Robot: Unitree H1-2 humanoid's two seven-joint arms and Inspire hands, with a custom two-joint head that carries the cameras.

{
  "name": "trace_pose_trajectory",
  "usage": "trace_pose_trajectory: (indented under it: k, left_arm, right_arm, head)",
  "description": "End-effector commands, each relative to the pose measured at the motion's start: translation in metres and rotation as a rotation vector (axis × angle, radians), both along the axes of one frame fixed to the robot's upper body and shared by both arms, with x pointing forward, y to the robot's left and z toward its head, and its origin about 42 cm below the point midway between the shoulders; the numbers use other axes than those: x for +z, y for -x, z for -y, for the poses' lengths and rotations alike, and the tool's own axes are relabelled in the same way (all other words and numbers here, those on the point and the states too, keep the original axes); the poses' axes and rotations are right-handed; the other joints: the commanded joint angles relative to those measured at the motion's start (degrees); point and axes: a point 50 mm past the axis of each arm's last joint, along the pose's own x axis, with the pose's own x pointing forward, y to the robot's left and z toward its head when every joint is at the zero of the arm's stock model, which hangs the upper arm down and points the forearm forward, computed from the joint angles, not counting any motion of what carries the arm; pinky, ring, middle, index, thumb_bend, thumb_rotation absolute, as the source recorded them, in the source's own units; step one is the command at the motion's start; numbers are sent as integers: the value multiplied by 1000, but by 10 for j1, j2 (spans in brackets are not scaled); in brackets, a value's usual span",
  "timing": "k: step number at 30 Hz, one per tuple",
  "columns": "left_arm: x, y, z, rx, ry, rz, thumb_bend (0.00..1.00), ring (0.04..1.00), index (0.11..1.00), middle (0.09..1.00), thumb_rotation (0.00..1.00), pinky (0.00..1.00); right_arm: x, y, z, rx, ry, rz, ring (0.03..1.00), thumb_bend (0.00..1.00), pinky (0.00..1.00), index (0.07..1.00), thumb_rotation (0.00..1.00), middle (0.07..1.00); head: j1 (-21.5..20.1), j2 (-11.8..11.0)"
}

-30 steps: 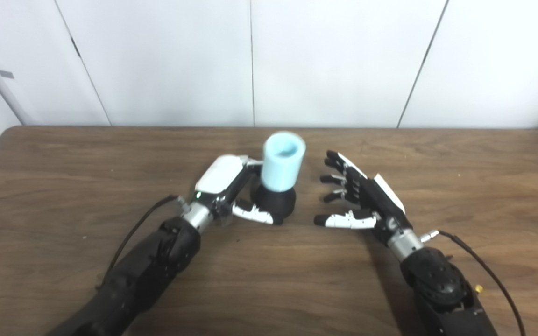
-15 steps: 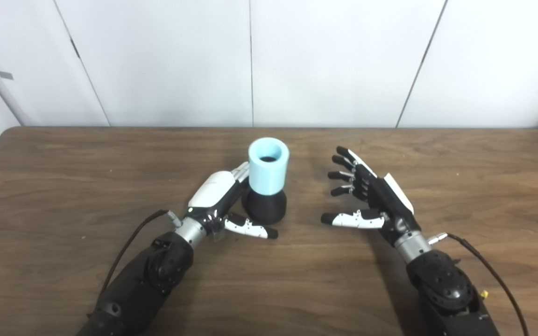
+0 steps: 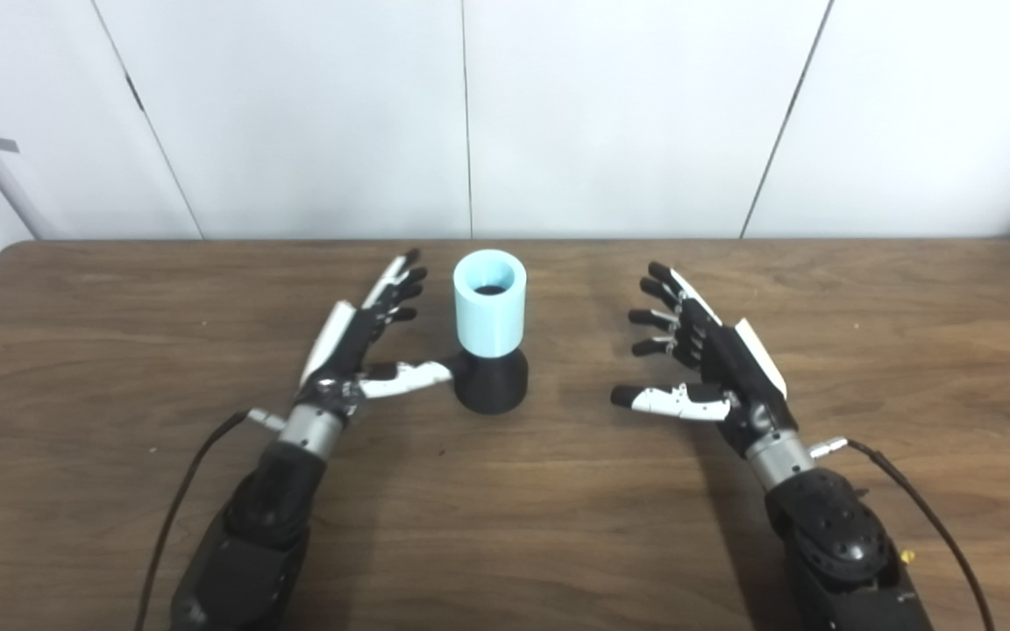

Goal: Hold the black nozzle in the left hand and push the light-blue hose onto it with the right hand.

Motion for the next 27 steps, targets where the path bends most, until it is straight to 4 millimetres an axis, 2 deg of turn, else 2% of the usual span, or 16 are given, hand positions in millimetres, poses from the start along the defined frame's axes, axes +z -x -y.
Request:
trace_pose_trajectory:
  k: [1, 4, 8, 15, 23, 27]
  left_arm:
    - [-30, 25, -5, 32, 97, -110, 756, 824, 1000, 892, 285, 782]
    - [-23, 25, -12, 45, 176, -99, 695, 785, 999, 872, 248, 694]
    - [-17, 23, -17, 58, 177, -80, 708, 782, 967, 871, 235, 668]
    - [-6, 23, -19, 12, 158, -83, 771, 825, 934, 899, 295, 705]
    - [-1, 33, -24, -33, 140, -96, 809, 846, 952, 924, 272, 685]
    - [6, 30, -25, -50, 137, -98, 821, 863, 969, 938, 266, 702]
  right_arm:
    - [16, -2, 0, 0, -27, 95, 818, 838, 681, 948, 153, 925]
    - [14, 0, 2, -5, -27, 98, 809, 830, 667, 946, 165, 926]
    - [17, 1, 7, -20, 2, 97, 793, 845, 620, 941, 185, 917]
    - [25, 1, 10, -43, 17, 100, 799, 883, 621, 938, 219, 925]
    - [26, 6, 1, -83, 3, 75, 813, 864, 657, 932, 157, 922]
    - [29, 6, 0, -88, 37, 86, 811, 865, 655, 938, 179, 927]
  head:
    - [0, 0]
    - [-5, -4]
    - [-9, -8]
    - [-15, -20]
    - [-14, -30]
    - [-20, -34]
